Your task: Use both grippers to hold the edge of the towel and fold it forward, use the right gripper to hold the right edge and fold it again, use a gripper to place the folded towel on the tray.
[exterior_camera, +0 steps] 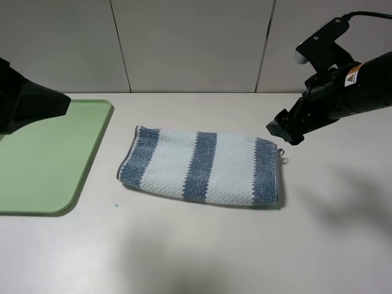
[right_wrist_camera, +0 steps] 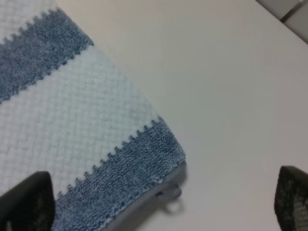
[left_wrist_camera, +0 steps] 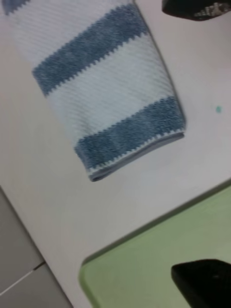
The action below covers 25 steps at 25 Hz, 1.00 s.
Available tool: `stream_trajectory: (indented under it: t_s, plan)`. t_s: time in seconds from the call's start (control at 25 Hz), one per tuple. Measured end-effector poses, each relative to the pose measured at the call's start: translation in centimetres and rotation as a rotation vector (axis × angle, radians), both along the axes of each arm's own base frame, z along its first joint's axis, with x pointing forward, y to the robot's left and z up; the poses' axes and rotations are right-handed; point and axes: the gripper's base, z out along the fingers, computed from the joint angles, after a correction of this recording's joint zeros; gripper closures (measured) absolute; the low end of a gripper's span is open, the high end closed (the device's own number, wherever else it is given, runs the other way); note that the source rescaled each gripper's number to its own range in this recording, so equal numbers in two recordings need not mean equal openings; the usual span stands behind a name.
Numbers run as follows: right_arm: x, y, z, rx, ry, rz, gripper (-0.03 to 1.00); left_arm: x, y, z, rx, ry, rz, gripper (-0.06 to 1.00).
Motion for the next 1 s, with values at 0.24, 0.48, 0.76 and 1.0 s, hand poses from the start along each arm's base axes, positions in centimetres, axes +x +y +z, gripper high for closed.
stream_trajectory:
  t_s: [0.24,0.48,0.76,1.0]
  plan:
    - [0.00,0.00,0.00,0.006,0.002,-0.006,-0.03,-0.13,0.07,0.08,-0.010,-0.014,-0.003,-0.06]
    - [-0.01,0.01,-0.01,0.084,0.035,-0.091,-0.03,-0.12,0.06,0.08,-0.010,-0.015,-0.003,-0.06]
    - [-0.54,-0.18,-0.52,0.243,0.188,-0.318,-0.03,-0.12,0.06,0.08,-0.010,-0.015,-0.003,-0.06]
    - [-0.46,-0.16,-0.87,0.355,0.248,-0.466,-0.03,-0.12,0.06,0.08,-0.010,-0.015,-0.003,-0.06]
